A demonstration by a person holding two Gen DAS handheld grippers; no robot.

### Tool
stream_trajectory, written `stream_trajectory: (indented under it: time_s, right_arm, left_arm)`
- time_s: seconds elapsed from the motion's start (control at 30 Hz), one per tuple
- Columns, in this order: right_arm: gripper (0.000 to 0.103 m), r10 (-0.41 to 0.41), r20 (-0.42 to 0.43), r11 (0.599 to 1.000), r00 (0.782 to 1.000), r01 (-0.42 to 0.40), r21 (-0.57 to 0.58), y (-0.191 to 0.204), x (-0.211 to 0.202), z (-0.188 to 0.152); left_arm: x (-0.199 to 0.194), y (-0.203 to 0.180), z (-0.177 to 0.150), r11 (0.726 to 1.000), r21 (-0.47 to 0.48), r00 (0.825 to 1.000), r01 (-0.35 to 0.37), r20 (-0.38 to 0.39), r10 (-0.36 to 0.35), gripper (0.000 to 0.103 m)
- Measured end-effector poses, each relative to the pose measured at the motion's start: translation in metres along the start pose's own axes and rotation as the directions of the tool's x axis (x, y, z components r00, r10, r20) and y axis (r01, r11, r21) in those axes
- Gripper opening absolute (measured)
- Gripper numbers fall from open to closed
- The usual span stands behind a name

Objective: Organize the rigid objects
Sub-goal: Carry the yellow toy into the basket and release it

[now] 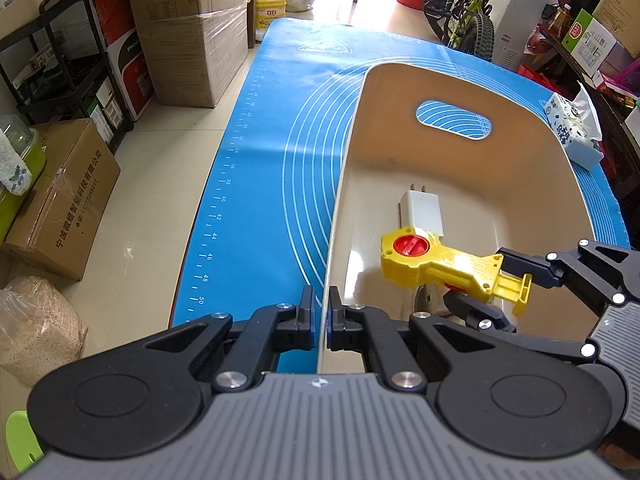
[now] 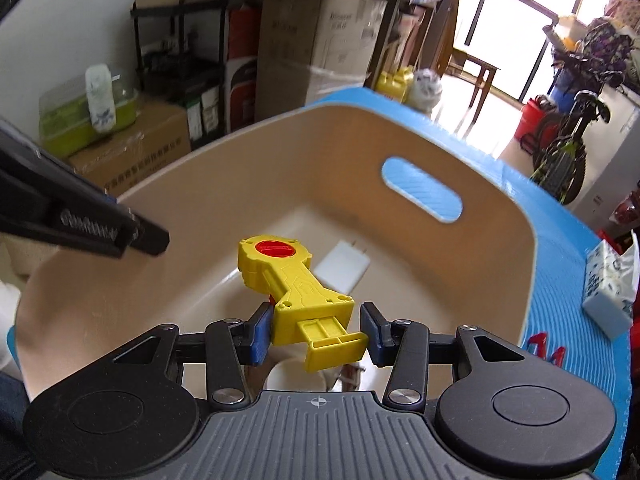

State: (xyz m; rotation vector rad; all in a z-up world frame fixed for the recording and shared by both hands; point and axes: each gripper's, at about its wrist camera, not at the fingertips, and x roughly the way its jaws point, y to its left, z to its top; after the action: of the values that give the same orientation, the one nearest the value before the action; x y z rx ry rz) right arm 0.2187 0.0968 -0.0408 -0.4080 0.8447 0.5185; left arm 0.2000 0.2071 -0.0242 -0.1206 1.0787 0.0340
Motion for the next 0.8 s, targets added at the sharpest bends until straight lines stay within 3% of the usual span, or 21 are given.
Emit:
stream_trajectory:
  time_s: [0.1,0.27,0.47,0.63,0.8]
  right_arm:
    - [0.053,0.002,-0.008,1.000,1.000,-0.002,0.006,0.000,0.000,0.001]
    - [0.064,0.015,-0.018,1.000,1.000,-0.015,0.019,-0.004,-0.002,0.001]
    - [0.080,0.033,0.055,0.999,0.998,-0.035,0.037,-0.014,-0.022,-0.002]
    - [0.083,0.027,0.128,0.995,0.991,-0.039,0.090,-0.033,-0.046,-0.004]
    - [0.089,-0.038,0.202,0.985,0.979,0.003,0.174,-0.057,-0.068,-0.011]
  left_arm:
    - [0.000,-0.001,0.000,1.000,0.000,1.000,0.001,0.000,-0.001,0.007]
    - [0.000,0.000,0.000,1.000,0.000,1.000,0.000,0.000,0.000,0.007]
    - [0.000,0.000,0.000,1.000,0.000,1.000,0.000,0.000,0.000,0.007]
    - [0.000,0.000,0.000,1.000,0.000,1.000,-0.001,-0.001,0.001,0.008]
    - [0.000,0.000,0.001,1.000,-0.001,1.000,0.000,-0.001,0.000,0.008]
